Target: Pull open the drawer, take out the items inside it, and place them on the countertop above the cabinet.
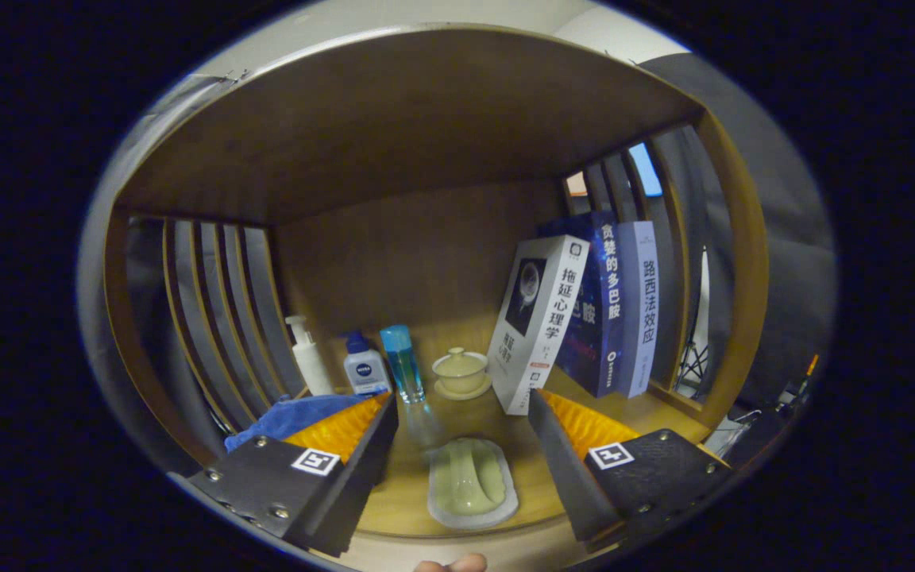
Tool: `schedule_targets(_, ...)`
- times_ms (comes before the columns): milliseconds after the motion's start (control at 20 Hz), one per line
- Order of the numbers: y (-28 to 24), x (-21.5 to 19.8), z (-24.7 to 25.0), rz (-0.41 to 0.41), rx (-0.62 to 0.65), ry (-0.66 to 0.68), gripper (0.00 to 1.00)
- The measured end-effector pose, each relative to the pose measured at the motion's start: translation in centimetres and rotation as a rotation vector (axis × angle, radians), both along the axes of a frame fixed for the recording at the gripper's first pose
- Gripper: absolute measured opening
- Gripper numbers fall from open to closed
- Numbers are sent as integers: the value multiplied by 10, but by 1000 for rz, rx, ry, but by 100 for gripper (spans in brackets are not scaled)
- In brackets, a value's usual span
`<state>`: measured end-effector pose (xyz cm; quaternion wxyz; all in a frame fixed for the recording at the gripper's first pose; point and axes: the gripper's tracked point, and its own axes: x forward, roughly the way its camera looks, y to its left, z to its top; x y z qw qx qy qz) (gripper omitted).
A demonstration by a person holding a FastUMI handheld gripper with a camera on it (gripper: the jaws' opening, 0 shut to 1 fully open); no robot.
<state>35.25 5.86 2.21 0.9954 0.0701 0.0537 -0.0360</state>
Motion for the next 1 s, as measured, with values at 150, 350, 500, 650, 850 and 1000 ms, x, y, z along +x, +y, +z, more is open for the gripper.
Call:
schedule_targets(150, -4, -17, 19, -16, -29, -33, 98)
schedule_targets(350, -6, -43, 40, -38, -63, -70, 98)
schedule_targets(500, -7, -65, 47, -54, -88, -84, 98)
schedule_targets(650, -5, -87, 51, -60, -100, -103, 98)
schedule_targets(850, -2, -124, 46, -62, -118, -126, 98)
schedule_targets(1000, -1, -156, 33, -71, -129, -122, 98)
